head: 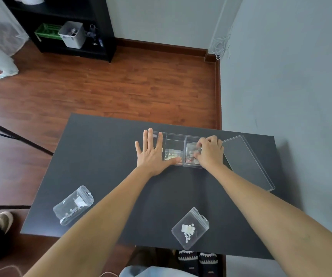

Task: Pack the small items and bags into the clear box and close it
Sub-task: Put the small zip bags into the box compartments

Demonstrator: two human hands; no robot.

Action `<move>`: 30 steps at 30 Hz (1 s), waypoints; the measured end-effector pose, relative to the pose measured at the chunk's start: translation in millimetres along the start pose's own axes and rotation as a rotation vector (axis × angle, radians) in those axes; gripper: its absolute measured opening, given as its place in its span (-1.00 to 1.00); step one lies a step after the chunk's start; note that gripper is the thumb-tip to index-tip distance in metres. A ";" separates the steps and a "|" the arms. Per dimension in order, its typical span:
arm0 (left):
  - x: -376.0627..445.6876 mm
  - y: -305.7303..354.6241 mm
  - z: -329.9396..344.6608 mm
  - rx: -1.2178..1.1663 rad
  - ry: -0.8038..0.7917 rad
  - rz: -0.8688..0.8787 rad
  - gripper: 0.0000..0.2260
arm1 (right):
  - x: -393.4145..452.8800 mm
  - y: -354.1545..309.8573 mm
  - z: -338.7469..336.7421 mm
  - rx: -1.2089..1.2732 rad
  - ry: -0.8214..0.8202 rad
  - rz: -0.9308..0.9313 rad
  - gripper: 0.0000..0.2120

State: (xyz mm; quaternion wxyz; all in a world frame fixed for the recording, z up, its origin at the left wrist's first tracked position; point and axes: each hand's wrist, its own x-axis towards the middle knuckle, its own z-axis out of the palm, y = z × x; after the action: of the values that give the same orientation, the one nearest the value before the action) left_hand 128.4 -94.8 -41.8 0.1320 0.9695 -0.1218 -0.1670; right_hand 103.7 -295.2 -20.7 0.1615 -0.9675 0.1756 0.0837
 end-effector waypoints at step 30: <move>-92.8 -73.4 -23.3 -0.387 0.195 -0.017 -0.46 | -98.7 8.5 -12.6 0.316 0.046 -0.118 -0.75</move>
State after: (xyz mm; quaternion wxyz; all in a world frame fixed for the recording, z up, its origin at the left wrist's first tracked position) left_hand 65.9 4.9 -15.3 0.3254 0.9386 -0.0658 -0.0939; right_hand 10.7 -276.1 10.3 0.3120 -0.9404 0.1331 0.0234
